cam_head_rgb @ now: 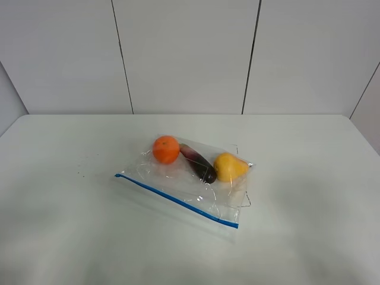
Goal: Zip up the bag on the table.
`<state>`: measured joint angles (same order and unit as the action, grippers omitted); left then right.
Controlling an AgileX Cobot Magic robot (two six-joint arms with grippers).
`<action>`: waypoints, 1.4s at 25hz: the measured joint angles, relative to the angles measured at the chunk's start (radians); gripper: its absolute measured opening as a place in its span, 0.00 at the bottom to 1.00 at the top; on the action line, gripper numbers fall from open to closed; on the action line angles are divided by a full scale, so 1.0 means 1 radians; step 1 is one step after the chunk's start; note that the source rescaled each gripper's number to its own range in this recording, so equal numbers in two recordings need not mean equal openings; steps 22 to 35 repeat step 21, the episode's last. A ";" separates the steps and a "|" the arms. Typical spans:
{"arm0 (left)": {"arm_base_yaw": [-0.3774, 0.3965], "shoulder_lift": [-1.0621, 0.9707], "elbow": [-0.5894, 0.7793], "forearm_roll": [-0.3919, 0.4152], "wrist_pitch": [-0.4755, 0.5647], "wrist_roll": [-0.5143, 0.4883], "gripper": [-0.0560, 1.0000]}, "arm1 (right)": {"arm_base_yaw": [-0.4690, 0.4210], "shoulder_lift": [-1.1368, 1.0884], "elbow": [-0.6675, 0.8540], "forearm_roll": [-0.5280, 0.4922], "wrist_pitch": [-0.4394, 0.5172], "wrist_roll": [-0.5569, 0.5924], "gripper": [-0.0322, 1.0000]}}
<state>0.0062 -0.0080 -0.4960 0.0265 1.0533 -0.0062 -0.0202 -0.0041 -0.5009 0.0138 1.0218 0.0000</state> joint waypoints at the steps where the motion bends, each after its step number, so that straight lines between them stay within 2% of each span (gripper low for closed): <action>1: 0.000 0.000 0.000 0.000 0.000 0.000 1.00 | 0.000 0.000 0.000 0.000 0.000 0.000 1.00; 35: 0.000 0.000 0.000 0.000 0.000 0.000 1.00 | 0.000 0.000 0.001 0.000 0.000 0.000 1.00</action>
